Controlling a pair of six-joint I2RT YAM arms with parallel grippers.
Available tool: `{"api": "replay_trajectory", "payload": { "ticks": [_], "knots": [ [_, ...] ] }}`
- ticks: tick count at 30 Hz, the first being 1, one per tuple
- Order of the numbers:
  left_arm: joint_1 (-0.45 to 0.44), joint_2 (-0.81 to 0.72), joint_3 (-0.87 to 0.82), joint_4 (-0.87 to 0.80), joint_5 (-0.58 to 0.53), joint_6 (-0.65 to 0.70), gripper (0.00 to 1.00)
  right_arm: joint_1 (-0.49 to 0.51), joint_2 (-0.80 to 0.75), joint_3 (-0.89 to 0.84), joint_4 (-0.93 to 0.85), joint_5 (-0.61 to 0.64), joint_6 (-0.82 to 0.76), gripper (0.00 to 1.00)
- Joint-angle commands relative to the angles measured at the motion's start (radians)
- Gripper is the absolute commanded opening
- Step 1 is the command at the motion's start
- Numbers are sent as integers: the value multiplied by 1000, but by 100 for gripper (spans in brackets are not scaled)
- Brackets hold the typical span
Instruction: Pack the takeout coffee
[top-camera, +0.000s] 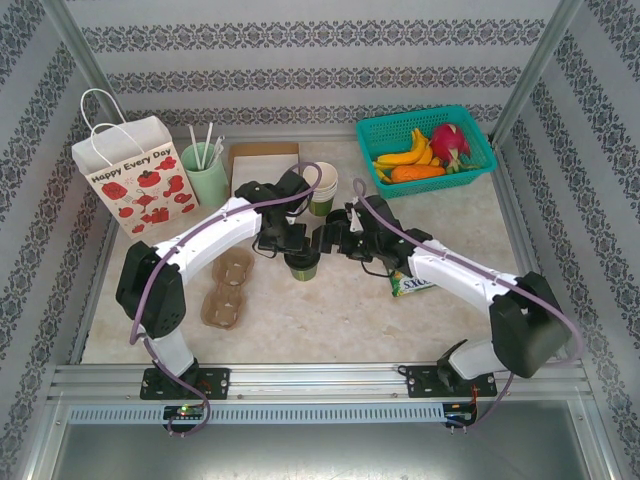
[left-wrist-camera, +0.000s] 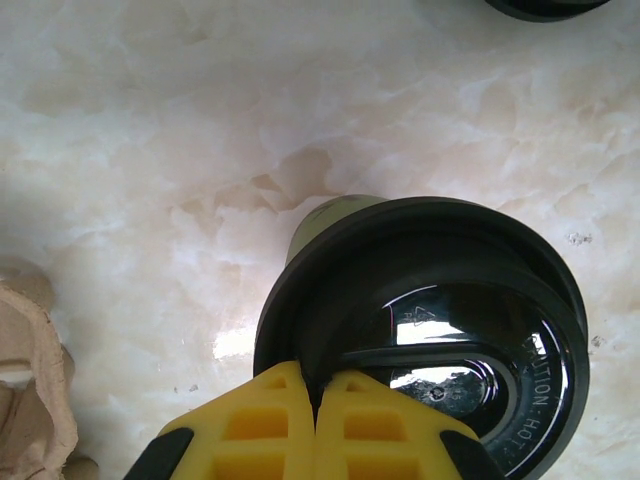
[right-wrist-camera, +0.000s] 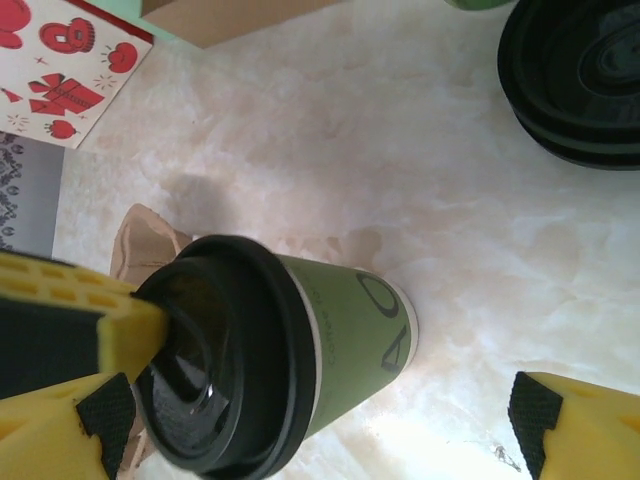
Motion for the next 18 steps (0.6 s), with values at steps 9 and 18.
{"api": "replay_trajectory", "payload": {
  "ticks": [9,18],
  "knots": [
    [-2,76,41,-77,-13,-55,0,57,-61,-127,153,24,-204,98],
    [-2,86,36,-68,1,-63,0,88,-10,-163,269,-29,-262,94]
  ]
}}
